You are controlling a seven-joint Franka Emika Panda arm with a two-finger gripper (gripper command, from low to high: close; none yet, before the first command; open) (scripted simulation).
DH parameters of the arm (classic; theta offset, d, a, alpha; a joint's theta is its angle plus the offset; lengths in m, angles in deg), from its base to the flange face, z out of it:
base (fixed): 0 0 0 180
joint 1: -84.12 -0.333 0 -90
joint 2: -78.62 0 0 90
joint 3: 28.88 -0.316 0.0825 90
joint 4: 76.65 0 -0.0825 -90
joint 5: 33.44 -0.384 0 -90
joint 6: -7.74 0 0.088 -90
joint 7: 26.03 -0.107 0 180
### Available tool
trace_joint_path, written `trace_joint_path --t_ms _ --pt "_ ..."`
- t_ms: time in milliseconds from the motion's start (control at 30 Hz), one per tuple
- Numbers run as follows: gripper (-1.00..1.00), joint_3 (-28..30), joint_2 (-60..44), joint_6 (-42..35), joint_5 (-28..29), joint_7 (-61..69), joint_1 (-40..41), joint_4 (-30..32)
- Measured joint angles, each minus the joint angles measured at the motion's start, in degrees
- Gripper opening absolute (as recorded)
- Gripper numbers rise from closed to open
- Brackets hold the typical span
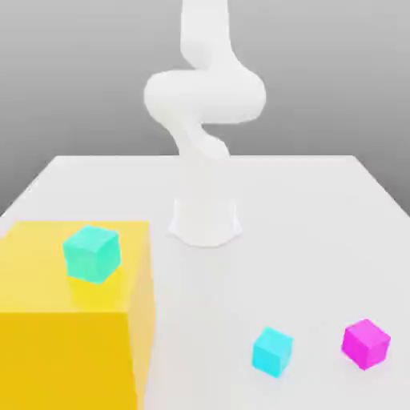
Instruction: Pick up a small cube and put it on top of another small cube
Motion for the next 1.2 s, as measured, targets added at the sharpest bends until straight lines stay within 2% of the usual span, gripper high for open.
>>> trace_joint_path --t_ms 600,867,1000,1033,1200 --pt "0.00 -15.02 -37.74 14.99 8.82 -9.65 -5.58 6.85" --pt "0.00 -17.10 -54.16 21.90 11.75 -13.18 -11.56 9.67" --pt "0.00 -12.78 -62.50 27.71 16.86 -17.17 -15.56 8.30" --pt "-1.00 -11.25 -64.56 29.28 18.18 -18.17 -16.84 7.83" --pt "-1.00 -11.26 -64.56 29.34 18.25 -18.24 -16.84 7.83"
